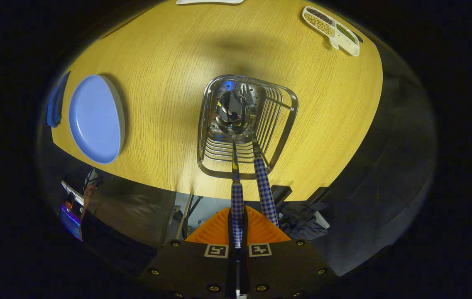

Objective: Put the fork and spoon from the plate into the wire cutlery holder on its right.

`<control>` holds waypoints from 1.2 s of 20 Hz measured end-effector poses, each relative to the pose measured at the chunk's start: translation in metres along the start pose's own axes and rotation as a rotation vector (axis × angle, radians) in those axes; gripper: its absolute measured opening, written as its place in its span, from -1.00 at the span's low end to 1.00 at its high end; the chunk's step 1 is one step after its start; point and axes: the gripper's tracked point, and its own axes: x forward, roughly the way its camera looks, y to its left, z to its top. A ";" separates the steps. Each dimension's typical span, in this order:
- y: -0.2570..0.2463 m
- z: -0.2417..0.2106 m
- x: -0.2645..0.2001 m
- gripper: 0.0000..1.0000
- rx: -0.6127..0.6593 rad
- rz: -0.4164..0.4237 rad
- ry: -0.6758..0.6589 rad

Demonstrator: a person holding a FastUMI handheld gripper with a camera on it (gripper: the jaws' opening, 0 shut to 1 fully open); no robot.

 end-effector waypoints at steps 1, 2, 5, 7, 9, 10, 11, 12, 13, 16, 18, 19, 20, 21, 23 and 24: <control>0.000 0.000 -0.001 -0.93 -0.006 -0.003 0.007; 0.000 0.001 -0.002 -0.86 -0.014 -0.008 0.012; 0.001 0.005 -0.009 -0.86 -0.010 -0.012 0.021; -0.001 0.009 -0.012 -0.81 -0.015 -0.021 0.020; -0.002 0.012 -0.018 -0.80 -0.019 -0.019 0.012; -0.002 0.015 -0.021 -0.78 -0.017 -0.018 0.002; -0.002 0.019 -0.024 -0.78 -0.015 -0.018 -0.013; -0.002 0.021 -0.028 -0.78 -0.016 -0.020 -0.027; -0.002 0.023 -0.031 -0.77 -0.018 -0.021 -0.040; -0.003 0.024 -0.044 -0.77 -0.014 -0.018 -0.086; -0.003 0.024 -0.050 -0.75 0.000 -0.013 -0.127; -0.005 0.023 -0.053 -0.75 0.008 -0.016 -0.147; -0.007 0.022 -0.059 -0.70 0.015 -0.020 -0.166; -0.008 0.020 -0.062 -0.61 0.020 -0.019 -0.189; -0.009 0.019 -0.068 -0.58 0.037 -0.012 -0.240; -0.009 0.017 -0.072 -0.58 0.047 -0.016 -0.269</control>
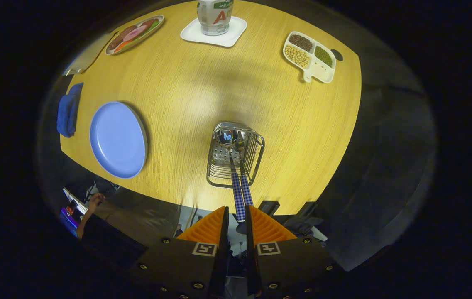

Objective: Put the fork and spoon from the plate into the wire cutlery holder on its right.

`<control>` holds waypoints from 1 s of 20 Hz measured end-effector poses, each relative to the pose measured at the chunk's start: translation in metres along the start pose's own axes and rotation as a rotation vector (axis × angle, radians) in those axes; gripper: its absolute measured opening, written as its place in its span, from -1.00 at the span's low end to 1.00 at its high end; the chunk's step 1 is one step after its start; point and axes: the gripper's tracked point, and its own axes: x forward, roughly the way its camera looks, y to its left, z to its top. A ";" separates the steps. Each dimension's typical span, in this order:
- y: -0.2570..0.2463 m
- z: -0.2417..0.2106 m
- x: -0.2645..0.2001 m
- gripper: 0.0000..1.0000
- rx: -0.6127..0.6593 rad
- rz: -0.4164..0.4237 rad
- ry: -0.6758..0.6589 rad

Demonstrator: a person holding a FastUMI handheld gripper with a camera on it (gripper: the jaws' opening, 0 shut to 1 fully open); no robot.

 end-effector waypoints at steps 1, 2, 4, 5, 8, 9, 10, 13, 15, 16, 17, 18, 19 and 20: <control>0.001 -0.001 -0.005 -0.58 0.007 0.000 -0.033; 0.006 -0.002 -0.010 -0.58 0.010 0.010 -0.066; 0.021 -0.004 -0.018 -0.59 0.013 0.048 -0.138; 0.028 -0.005 -0.022 -0.59 0.016 0.067 -0.181; 0.053 -0.009 -0.042 -0.58 0.019 0.099 -0.333; 0.063 -0.008 -0.049 -0.58 0.031 0.115 -0.398; 0.070 -0.002 -0.062 -0.58 0.045 0.120 -0.490; 0.090 0.014 -0.117 -0.59 0.090 0.123 -0.858; 0.107 -0.001 -0.147 -0.49 0.119 0.164 -1.017; 0.116 -0.006 -0.158 -0.40 0.142 0.193 -1.069; 0.120 -0.012 -0.171 -0.40 0.169 0.212 -1.148; 0.119 -0.015 -0.187 -0.40 0.204 0.207 -1.239; 0.115 -0.021 -0.203 -0.40 0.246 0.192 -1.341; 0.111 -0.030 -0.221 -0.40 0.289 0.174 -1.444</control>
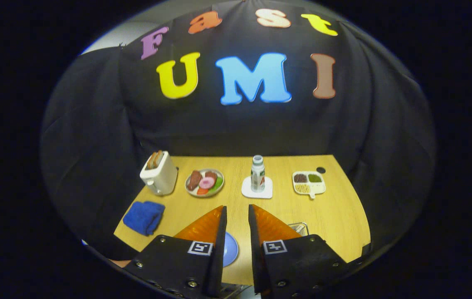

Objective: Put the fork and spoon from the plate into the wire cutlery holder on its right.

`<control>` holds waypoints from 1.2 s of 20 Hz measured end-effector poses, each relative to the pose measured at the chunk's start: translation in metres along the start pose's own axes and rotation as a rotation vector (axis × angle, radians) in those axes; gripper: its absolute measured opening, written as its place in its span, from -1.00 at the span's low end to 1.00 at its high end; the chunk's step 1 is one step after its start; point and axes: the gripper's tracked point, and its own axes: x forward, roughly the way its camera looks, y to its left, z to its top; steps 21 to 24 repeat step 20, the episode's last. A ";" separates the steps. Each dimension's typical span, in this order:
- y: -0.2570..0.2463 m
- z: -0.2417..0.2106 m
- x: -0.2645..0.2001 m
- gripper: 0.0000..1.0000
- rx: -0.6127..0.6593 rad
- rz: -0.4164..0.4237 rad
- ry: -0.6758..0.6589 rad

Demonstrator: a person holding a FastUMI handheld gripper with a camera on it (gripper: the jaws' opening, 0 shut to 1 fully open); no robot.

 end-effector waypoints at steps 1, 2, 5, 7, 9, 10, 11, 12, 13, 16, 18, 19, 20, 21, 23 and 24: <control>0.002 0.007 -0.009 -0.40 0.014 -0.022 -0.086; 0.005 0.020 -0.027 -0.41 0.022 -0.042 -0.181; 0.010 0.027 -0.059 -0.41 -0.079 -0.100 -0.282; 0.016 0.026 -0.072 -0.40 -0.128 -0.124 -0.309; 0.023 0.025 -0.078 -0.36 -0.148 -0.136 -0.316; 0.026 0.022 -0.081 -0.36 -0.151 -0.149 -0.312; 0.027 0.016 -0.080 -0.35 -0.151 -0.154 -0.312; 0.032 0.011 -0.078 0.06 -0.178 -0.148 -0.311; 0.034 0.006 -0.073 0.37 -0.211 -0.156 -0.305; 0.046 -0.012 -0.058 0.93 -0.254 -0.138 -0.257; 0.054 -0.018 -0.051 0.93 -0.223 -0.140 -0.234; 0.060 -0.018 -0.044 0.93 -0.204 -0.142 -0.232; 0.068 -0.018 -0.042 0.93 -0.201 -0.132 -0.228; 0.068 -0.018 -0.042 0.93 -0.201 -0.132 -0.228; 0.068 -0.018 -0.042 0.93 -0.201 -0.132 -0.228; 0.068 -0.018 -0.042 0.93 -0.201 -0.132 -0.228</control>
